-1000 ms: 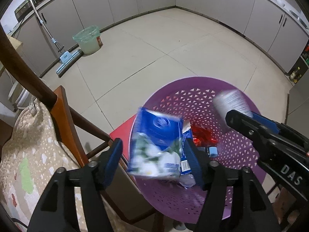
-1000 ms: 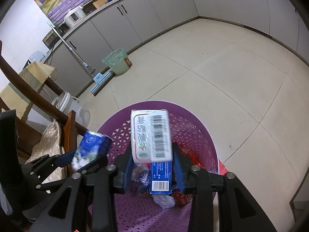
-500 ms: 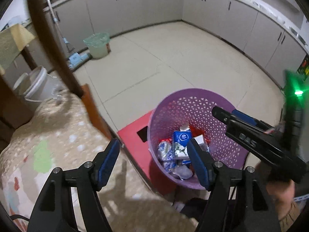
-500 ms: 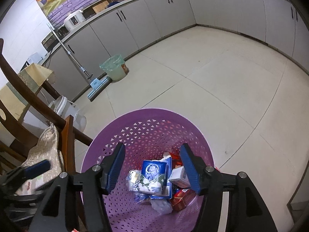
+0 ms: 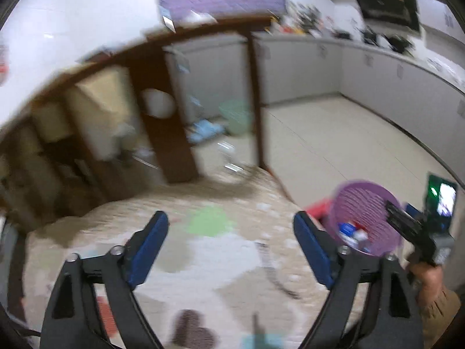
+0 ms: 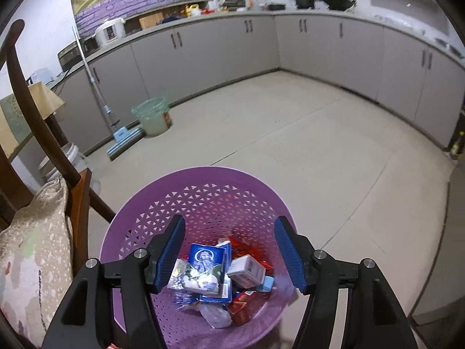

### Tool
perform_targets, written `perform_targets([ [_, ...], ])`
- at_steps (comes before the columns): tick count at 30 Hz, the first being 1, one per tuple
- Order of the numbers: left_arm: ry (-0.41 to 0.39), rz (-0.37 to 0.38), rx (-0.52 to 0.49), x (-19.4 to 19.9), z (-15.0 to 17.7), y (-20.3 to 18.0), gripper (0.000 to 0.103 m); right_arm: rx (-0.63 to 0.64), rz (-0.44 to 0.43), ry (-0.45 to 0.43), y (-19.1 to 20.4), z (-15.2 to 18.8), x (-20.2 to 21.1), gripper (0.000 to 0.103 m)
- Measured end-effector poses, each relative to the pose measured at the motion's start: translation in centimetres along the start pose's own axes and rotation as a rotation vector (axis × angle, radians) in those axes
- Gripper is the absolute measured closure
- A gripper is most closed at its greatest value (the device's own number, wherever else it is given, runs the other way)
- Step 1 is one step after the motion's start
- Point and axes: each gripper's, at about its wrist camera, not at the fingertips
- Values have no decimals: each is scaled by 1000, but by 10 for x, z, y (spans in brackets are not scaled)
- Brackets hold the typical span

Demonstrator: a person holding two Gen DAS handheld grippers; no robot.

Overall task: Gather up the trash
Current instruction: 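Move both open tools back over the quilt to check for remaining items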

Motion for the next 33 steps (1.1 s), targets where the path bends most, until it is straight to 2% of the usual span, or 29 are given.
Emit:
perform_targets([
  [3, -81, -72, 76, 22, 12, 38, 0, 62, 18, -34, 22, 14, 14, 35],
  [6, -116, -105, 177, 37, 26, 78, 0, 174, -14, -8, 56, 35, 31, 35],
  [8, -96, -122, 237, 40, 37, 103, 0, 281, -38, -35, 86, 50, 52, 32],
  [10, -64, -131, 284, 38, 48, 123, 0, 377, -105, -33, 118, 59, 68, 20],
  [12, -37, -146, 319, 35, 60, 141, 0, 449, -185, 12, 150, 66, 74, 19],
  [14, -24, -162, 334, 36, 70, 154, 0, 496, -232, 64, 181, 71, 70, 19],
  [16, -24, -208, 329, 38, 79, 165, 0, 513, -268, 117, 211, 74, 61, 19],
  [20, -17, -300, 309, 42, 99, 186, 0, 546, -255, 147, 252, 84, 51, 19],
  [27, 29, -269, 380, 32, 129, 220, 0, 614, -221, 164, 284, 108, 55, 19],
  [33, 67, -229, 432, 25, 144, 238, 0, 558, -206, 195, 279, 117, 55, 19],
])
Point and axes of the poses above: each gripper's, at about its wrist camera, not at the fingertips, and x roughly against the way its jaws point, y to its left, z to its underside, and after that the axes turned 10 degrees about y, right-handed
